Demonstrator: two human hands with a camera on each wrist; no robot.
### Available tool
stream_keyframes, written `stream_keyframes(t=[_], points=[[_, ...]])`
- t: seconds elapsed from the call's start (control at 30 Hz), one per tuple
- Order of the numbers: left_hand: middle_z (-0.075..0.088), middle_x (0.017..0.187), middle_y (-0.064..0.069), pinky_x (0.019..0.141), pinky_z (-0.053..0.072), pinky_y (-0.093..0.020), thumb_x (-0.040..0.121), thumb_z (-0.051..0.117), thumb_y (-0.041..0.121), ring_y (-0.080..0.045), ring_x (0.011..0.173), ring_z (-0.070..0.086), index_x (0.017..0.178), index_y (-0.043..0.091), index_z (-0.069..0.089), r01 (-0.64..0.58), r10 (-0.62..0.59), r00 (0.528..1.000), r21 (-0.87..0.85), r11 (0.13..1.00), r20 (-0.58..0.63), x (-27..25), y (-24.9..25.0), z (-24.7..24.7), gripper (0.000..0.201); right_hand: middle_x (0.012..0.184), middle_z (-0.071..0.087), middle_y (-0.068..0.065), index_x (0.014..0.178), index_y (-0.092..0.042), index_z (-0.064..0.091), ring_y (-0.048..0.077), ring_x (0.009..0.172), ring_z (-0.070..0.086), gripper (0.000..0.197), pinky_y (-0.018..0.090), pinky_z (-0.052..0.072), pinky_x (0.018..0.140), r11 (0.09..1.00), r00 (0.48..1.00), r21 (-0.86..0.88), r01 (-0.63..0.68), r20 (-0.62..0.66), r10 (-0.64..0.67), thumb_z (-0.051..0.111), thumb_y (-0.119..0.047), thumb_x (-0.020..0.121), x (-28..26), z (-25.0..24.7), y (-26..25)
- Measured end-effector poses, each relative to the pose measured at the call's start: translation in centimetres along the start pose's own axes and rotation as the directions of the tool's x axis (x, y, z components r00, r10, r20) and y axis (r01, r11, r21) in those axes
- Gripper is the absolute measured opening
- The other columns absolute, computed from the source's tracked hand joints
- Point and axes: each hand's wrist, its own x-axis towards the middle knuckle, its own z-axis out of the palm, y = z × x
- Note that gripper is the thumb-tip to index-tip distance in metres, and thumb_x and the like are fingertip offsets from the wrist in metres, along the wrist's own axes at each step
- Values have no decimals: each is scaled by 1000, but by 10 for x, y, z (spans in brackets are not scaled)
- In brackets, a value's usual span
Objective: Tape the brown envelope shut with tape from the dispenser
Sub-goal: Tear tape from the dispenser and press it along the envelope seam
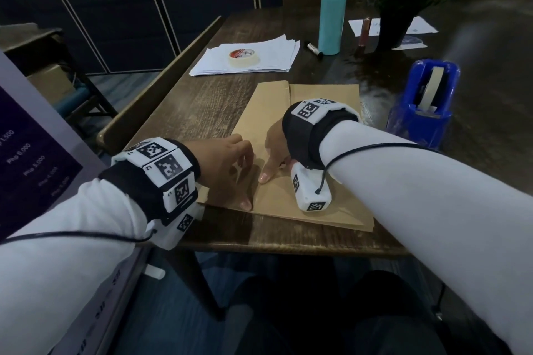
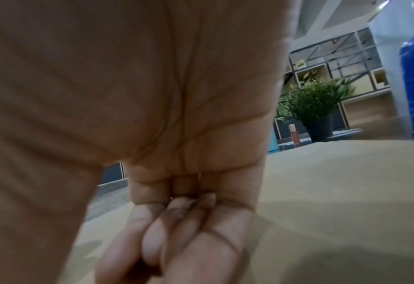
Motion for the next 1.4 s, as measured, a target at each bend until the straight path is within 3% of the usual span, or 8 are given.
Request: stream_keyframes(t=[0.13, 0.43, 0.53, 0.63, 0.73, 0.97, 1.2, 1.4], points=[[41, 118, 11, 79, 49, -30, 59, 80, 57, -13, 102, 52, 122, 29, 43, -15, 15, 1000, 30, 999, 13, 1, -1, -1, 79, 89, 65, 5, 103, -10, 61, 24, 86, 58, 53, 34, 46, 93, 965, 992, 253, 64, 91, -89, 73, -53, 74, -16, 4, 9], [42, 119, 12, 72, 42, -25, 61, 81, 53, -12, 102, 52, 123, 31, 45, 6, -7, 1000, 34, 999, 30, -4, -1, -4, 75, 67, 51, 4, 86, -8, 55, 19, 65, 48, 18, 27, 45, 74, 867, 992, 489, 94, 28, -124, 66, -21, 89, -21, 19, 9], [49, 120, 16, 84, 49, -29, 63, 80, 52, -9, 103, 55, 117, 36, 51, 36, -33, 999, -94, 995, 25, -9, -7, -7, 64, 72, 57, 0, 88, -11, 61, 11, 60, 54, 3, 22, 49, 60, 886, 989, 439, 148, -90, -121, 62, -8, 89, -38, 17, 11], [59, 116, 16, 93, 50, -33, 77, 72, 47, -6, 100, 60, 112, 35, 55, 42, -63, 995, -260, 965, -74, -20, -14, -14, 41, 96, 63, 5, 116, -8, 62, 15, 70, 55, 25, 26, 46, 64, 955, 969, 254, 155, -226, -97, 55, -20, 95, -66, 10, 23], [63, 104, 14, 80, 49, -24, 86, 63, 40, -4, 96, 61, 104, 32, 61, -52, -89, 934, -378, 924, -346, -30, -8, -24, 20, 127, 58, 10, 130, -4, 53, 25, 111, 55, 42, 32, 42, 92, 981, 924, 164, 106, -381, -36, 43, -33, 100, -92, 4, 42], [63, 91, 15, 69, 41, -17, 94, 56, 28, -1, 83, 56, 96, 27, 64, -294, -121, 743, -483, 825, -658, -18, 53, -42, 9, 133, 47, 9, 132, -9, 50, 25, 125, 43, 45, 44, 41, 104, 991, 745, 131, 9, -662, 81, 35, -38, 101, -135, 15, 91], [65, 104, 11, 75, 42, -14, 97, 48, 35, -6, 94, 57, 107, 26, 64, -375, 46, 818, -471, 798, -573, 22, 121, -38, 22, 139, 44, 16, 135, -5, 45, 33, 130, 38, 57, 45, 35, 107, 964, 739, 251, -83, -634, 229, 31, -47, 99, -143, 33, 147], [66, 113, 0, 90, 48, -33, 100, 39, 35, -12, 102, 58, 115, 15, 61, -400, 88, 878, -621, 674, -470, 42, 166, -42, 33, 125, 53, 17, 114, -4, 54, 32, 116, 48, 70, 42, 39, 95, 913, 693, 378, -152, -618, 372, 28, -65, 92, -142, 44, 185]])
